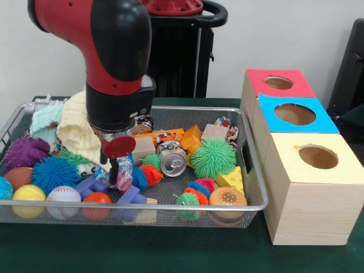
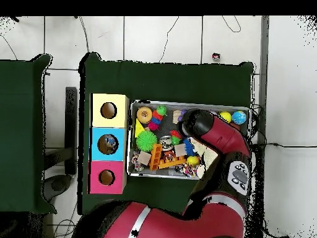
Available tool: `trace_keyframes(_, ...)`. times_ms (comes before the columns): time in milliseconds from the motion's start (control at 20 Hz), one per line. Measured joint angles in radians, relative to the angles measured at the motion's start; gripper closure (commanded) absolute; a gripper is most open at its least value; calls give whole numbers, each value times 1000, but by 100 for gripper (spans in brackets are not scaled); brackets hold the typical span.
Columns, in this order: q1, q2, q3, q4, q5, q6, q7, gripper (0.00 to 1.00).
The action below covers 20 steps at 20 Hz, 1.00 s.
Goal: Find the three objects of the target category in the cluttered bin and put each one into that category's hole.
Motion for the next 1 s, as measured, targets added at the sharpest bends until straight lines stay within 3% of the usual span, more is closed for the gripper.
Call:
trace_keyframes(250, 12, 3, -15, 1, -1, 0, 1, 0)
trace_keyframes(1000, 163, 27, -133, 7, 58, 0, 64, 0)
